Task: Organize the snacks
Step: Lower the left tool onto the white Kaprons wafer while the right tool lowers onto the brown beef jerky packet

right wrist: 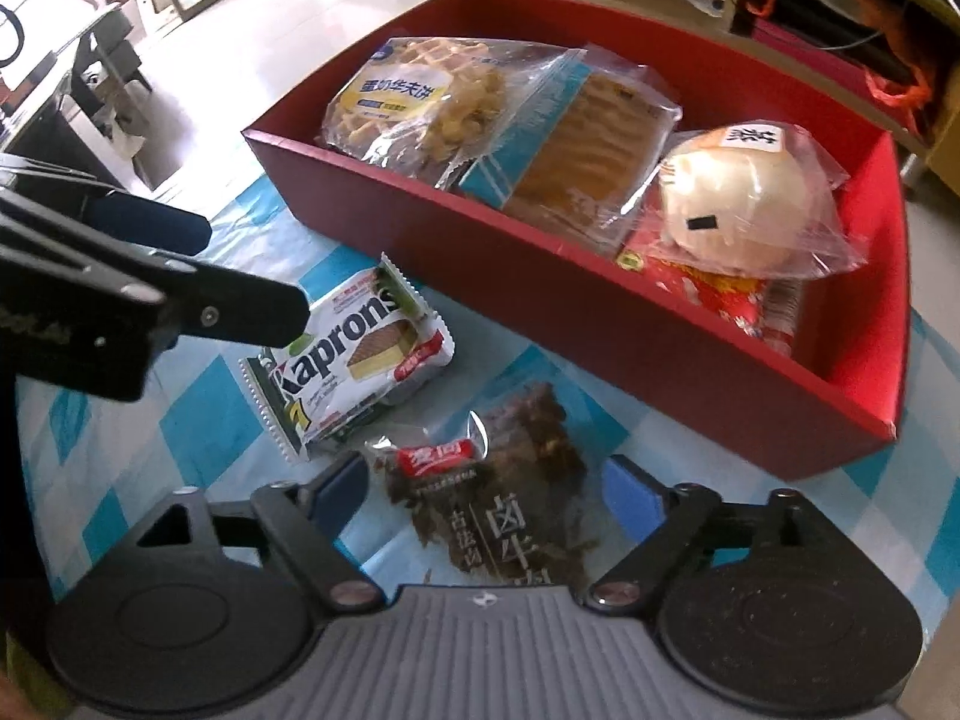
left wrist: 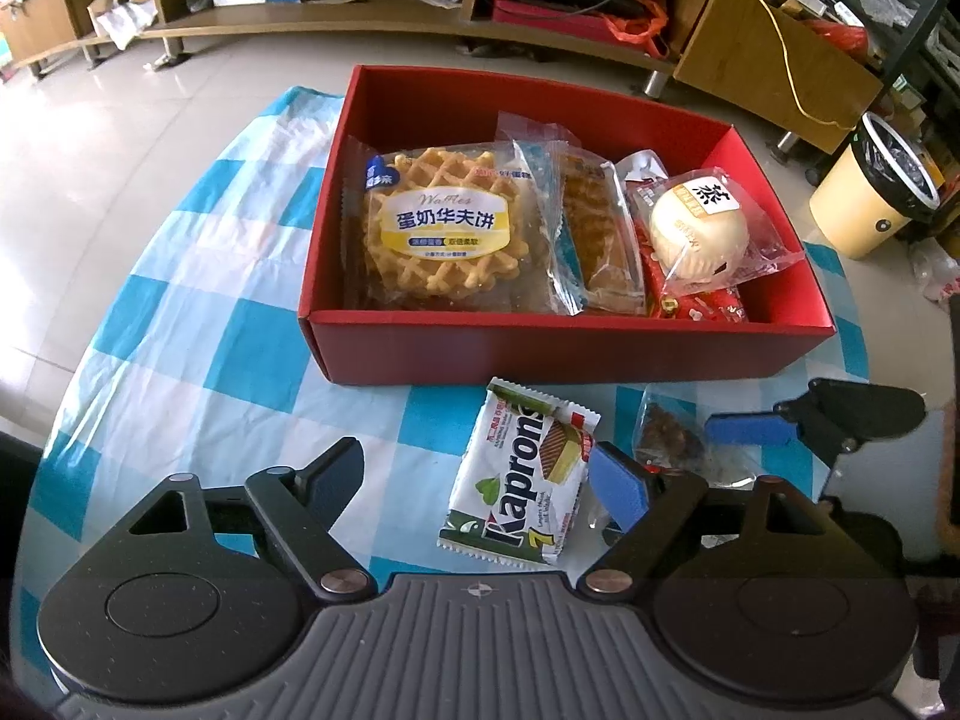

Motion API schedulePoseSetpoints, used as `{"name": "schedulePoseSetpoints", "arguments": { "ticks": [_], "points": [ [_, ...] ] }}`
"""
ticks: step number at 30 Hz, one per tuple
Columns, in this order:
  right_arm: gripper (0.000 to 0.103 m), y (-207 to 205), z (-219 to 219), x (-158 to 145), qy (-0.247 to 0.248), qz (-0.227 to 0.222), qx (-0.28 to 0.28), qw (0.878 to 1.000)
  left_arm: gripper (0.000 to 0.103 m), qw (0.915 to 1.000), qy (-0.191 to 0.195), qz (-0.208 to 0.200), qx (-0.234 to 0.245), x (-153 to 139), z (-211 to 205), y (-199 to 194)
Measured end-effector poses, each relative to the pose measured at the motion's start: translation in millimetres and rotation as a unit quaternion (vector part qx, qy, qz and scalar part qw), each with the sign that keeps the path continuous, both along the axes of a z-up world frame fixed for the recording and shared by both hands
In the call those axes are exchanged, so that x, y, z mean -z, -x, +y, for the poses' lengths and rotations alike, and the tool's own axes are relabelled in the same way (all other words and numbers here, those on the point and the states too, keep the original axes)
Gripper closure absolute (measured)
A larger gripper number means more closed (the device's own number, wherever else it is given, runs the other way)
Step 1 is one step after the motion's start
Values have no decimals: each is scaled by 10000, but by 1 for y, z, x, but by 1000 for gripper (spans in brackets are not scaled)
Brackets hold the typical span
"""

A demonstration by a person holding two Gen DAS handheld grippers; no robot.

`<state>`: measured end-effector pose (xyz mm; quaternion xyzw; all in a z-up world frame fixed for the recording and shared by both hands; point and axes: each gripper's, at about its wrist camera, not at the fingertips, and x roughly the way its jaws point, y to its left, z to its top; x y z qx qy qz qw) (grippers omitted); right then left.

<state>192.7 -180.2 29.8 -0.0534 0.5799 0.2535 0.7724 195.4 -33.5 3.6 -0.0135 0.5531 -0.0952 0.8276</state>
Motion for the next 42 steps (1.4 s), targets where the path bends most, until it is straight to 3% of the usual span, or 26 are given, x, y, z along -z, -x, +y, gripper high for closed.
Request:
{"name": "schedulePoseSetpoints", "arguments": {
  "ticks": [7,12,16,18,19,22,28,33,42],
  "points": [
    [0,-2,11,11,121,-17,-471,9988,16,9999,15,113,-15,5,8,-2],
    [0,2,10,16,-7,-257,-271,9993,16,9998,39,195,-26,8,9,-2],
    [0,15,16,16,281,-507,-666,9961,15,9998,30,173,30,7,7,-1],
    [1,19,16,15,312,-509,-530,9968,15,9998,26,178,51,8,7,-1],
    [7,20,15,13,334,-476,-470,9972,15,9998,23,191,49,9,7,-1],
    [12,25,9,7,388,-431,-242,9980,15,9996,38,270,42,13,4,-2],
    [15,36,-8,-1,551,-322,234,9977,12,9993,9,358,118,22,-11,-5],
    [15,46,-37,-17,349,-277,796,9958,12,9990,-22,426,109,33,-26,-13],
    [14,56,-70,-35,146,-361,1370,9898,34,9980,-396,475,157,48,-45,-15]
  ]
}}
